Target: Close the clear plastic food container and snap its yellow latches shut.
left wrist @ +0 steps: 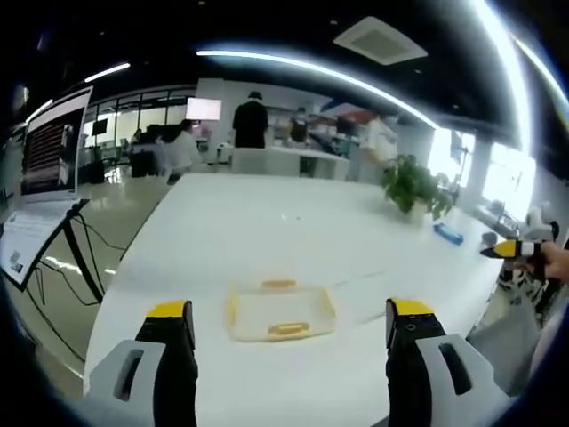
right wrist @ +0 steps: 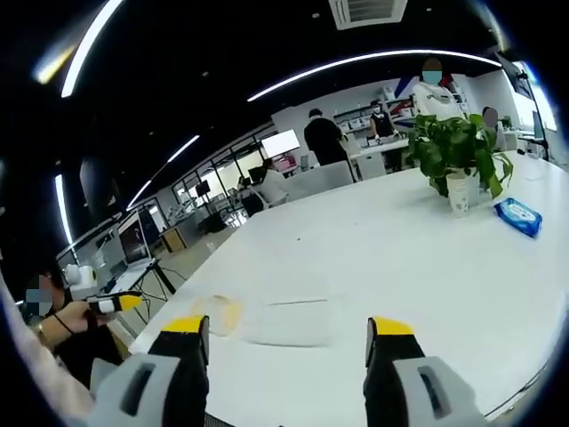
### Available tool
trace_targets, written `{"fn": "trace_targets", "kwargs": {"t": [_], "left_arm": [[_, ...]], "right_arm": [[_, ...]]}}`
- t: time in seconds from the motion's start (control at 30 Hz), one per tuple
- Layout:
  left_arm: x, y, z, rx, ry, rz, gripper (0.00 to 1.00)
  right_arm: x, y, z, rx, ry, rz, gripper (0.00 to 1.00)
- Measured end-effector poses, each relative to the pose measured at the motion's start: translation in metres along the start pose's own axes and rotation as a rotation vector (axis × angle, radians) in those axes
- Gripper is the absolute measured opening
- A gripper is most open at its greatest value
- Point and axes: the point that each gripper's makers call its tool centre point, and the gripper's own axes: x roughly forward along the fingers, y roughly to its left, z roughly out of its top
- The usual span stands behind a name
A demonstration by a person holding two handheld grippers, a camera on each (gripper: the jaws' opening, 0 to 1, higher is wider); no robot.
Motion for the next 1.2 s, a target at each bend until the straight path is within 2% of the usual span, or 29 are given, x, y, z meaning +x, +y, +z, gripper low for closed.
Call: {"fn": "trace_targets", "kwargs": {"t": [0.5,0.73,0.97,1.2], "left_arm": [[0.023,0.004,0.003,0.037,0.03,-0.031,0.86],[0.033,0.012,0.007,0.033,0.034,-0.022,0.85],[0.045,0.022,0.015,0.003,0.012,0.003,0.84],[0.058,0.031,0.025,0.024,0.007,-0.002,0.84]], "right_arm": [[0.025,0.002,0.01,0.001,0.001,0.001,0.7],[0.039,-0.001,0.016,-0.004,0.009,0.004,0.69],[0.058,-0.002,0.023,-0.013,0.019,0.017,0.68],[0.074,0.002,0.025,-0.03,0.039,0.039,0.68]]}}
